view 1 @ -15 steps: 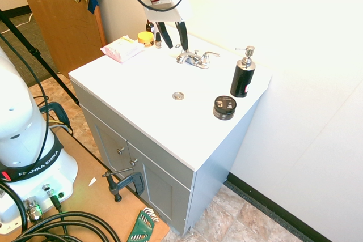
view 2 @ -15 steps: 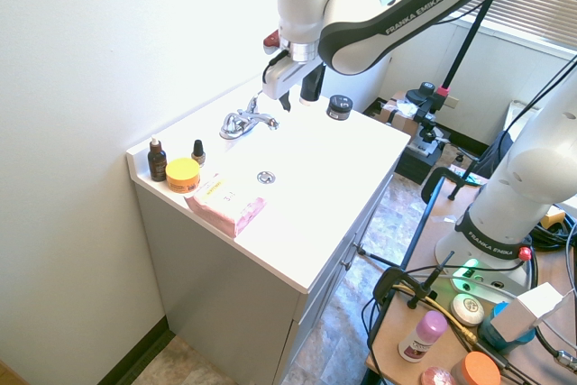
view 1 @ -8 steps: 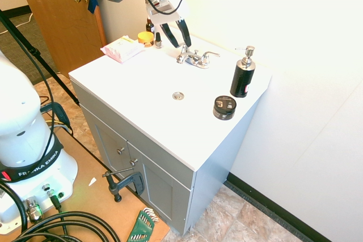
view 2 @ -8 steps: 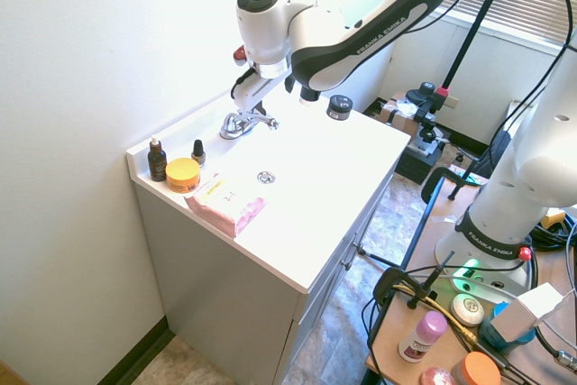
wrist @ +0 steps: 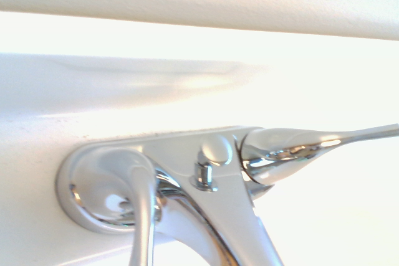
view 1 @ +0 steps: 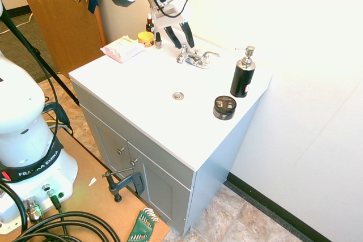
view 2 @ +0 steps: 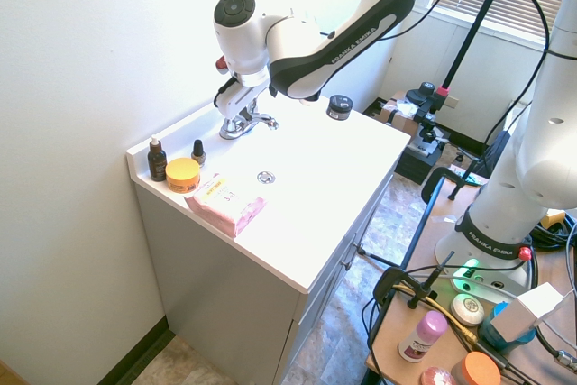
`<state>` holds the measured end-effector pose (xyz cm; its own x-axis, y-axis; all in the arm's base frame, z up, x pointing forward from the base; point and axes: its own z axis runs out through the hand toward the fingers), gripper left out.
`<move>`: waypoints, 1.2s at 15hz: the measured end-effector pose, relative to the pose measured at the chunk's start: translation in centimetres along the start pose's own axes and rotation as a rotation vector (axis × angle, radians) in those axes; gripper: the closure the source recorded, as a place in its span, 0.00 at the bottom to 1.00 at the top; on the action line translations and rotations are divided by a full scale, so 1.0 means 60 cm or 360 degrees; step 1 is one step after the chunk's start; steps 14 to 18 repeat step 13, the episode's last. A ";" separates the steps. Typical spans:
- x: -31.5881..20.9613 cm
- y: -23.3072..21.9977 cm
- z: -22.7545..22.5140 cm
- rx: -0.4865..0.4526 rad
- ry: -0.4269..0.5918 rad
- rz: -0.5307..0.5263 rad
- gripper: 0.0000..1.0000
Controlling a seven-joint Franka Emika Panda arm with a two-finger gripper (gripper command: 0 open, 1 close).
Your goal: Turn off the hot water
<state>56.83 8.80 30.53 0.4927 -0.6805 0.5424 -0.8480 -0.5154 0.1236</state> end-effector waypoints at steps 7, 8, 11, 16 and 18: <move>-0.010 -0.058 0.015 0.0058 -0.0044 0.0020 0.00; -0.008 -0.057 0.015 0.0057 -0.0072 0.0035 0.00; -0.006 0.000 0.013 0.0022 -0.0230 -0.0080 0.00; 0.006 0.070 0.012 0.0023 -0.0317 -0.0197 0.00; 0.006 0.070 0.012 0.0023 -0.0317 -0.0197 0.00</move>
